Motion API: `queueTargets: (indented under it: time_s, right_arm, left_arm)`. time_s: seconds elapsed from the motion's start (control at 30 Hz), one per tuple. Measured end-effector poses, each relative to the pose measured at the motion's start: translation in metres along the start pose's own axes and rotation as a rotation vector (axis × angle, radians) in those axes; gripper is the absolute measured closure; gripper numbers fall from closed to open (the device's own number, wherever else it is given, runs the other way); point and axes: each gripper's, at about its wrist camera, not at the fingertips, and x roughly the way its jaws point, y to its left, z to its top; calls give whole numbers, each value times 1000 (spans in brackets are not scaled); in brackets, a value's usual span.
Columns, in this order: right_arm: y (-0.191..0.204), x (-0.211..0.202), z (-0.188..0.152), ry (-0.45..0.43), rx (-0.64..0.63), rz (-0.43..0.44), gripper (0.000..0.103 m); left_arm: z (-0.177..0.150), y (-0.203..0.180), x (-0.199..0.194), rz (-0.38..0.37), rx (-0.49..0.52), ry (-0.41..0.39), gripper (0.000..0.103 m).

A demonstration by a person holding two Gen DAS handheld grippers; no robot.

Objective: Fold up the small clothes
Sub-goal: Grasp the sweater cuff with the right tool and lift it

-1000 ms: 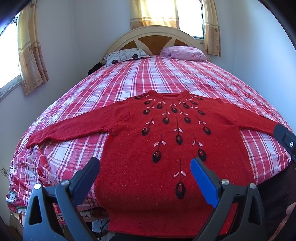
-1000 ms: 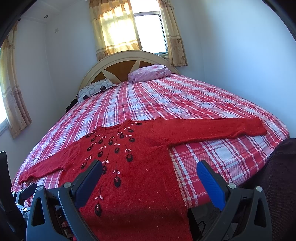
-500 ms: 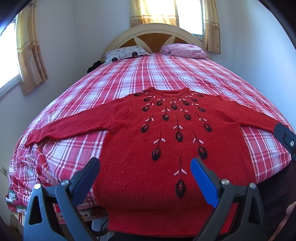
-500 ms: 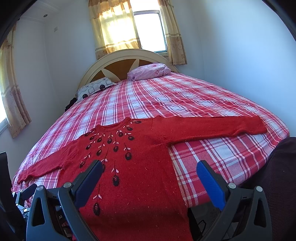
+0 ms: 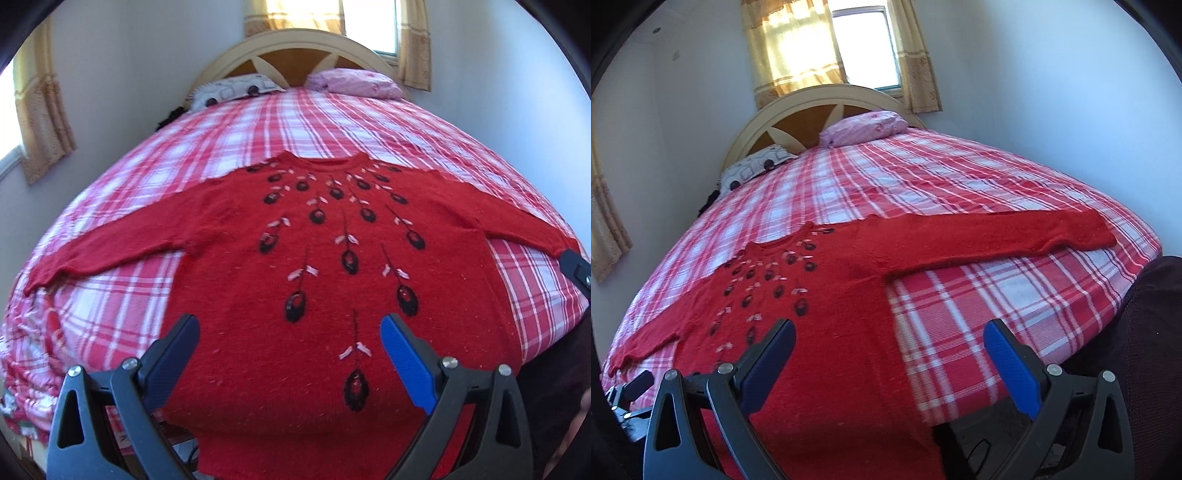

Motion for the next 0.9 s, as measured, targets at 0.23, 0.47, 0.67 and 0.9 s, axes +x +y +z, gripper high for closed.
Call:
queueTargets:
  time_s: [0.23,0.47,0.67,0.9]
  right_arm:
    - [-113,28,41,-88,143,-165,1]
    - [-272,77,93,-44,355,-317,6]
    - [-339,122,101,76,427,-368,31]
    - [-335,146,93,117,370,-415,33]
  left_arm:
    - [19,-11,25,-75,18,10,3]
    - [37,-27,37,-101,69,-19,3]
    - [44,-27,53,-99,61,18,3]
    - [40,-22,65,-99,26,68,3]
